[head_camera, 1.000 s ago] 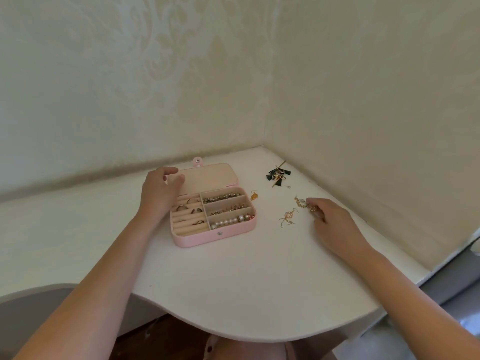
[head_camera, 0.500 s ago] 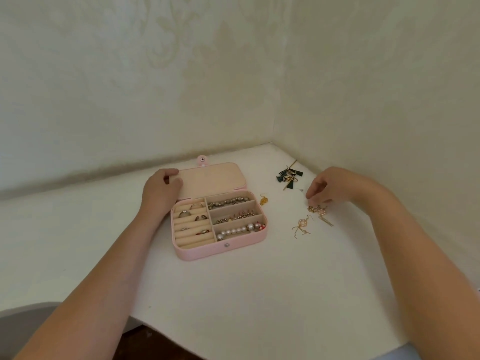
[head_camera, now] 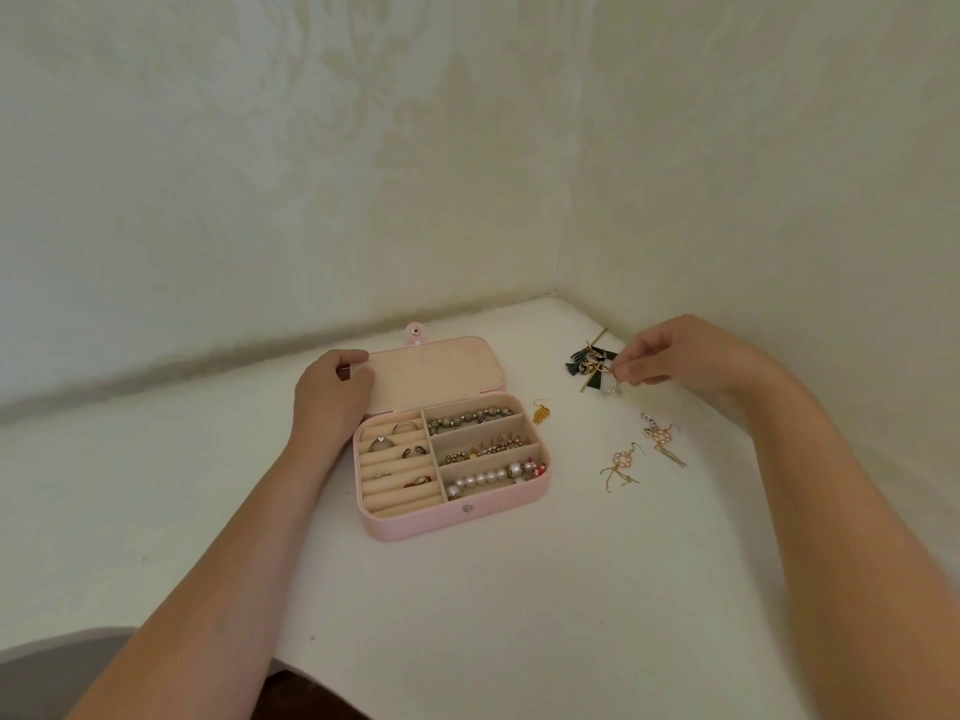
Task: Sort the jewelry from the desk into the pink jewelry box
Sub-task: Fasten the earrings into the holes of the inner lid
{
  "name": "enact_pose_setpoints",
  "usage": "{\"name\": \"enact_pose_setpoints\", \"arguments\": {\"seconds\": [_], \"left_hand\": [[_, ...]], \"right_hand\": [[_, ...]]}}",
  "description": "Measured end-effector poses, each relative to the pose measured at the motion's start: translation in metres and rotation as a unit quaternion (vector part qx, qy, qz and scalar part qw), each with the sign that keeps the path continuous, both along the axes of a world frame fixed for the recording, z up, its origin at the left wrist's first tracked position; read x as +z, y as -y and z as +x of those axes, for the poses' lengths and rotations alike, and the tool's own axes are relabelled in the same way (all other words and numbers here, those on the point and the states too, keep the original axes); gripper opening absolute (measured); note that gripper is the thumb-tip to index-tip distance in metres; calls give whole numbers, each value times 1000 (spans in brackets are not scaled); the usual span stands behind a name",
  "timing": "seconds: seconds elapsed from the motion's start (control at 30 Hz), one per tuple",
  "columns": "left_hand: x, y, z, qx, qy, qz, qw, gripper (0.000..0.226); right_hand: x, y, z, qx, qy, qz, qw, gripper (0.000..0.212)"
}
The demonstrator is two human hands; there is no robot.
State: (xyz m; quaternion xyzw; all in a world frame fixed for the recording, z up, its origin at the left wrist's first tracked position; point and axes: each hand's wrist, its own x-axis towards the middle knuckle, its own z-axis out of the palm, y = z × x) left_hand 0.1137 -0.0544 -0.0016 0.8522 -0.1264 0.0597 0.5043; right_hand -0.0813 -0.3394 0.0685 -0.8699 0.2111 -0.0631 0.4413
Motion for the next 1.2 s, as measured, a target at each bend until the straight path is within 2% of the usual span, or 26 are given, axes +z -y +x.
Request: {"name": "enact_pose_setpoints", "arguments": {"seconds": [0.13,0.27,0.37,0.47,0.57,0.63,0.77,0.97,1.03,1.2], "left_hand": [[2,-2,-3,-7,38,-7,999,21],[11,-3,-13,-51,65,-88,993,18],[22,-4,-19,-101,13,-171,980,18],[31,-7,-24,-157,-48,-268,949,13],[36,-10,-29,-201,-98,-320,921,13],[37,-13,-28,-229,-125,-345,901,18],[36,-16,-23,-251,-139,-375,882,50],[33,-18,-16,-248,-160,-402,867,49],[33,-19,-16,-252,-158,-404,865,53],[35,-19,-16,-253,-146,-405,866,49]], "right_hand": [[15,-15,3,22,83,62,994,5],[28,-48,19,49,150,99,982,8],[34,-82,40,80,189,102,973,8],[33,-114,66,114,210,87,967,6],[32,-137,86,140,213,58,965,5],[32,-146,96,159,212,50,963,5],[29,-156,106,188,213,51,957,15],[24,-163,114,218,226,74,947,16],[23,-166,116,219,234,52,946,11],[20,-172,119,220,263,-134,930,8]]}}
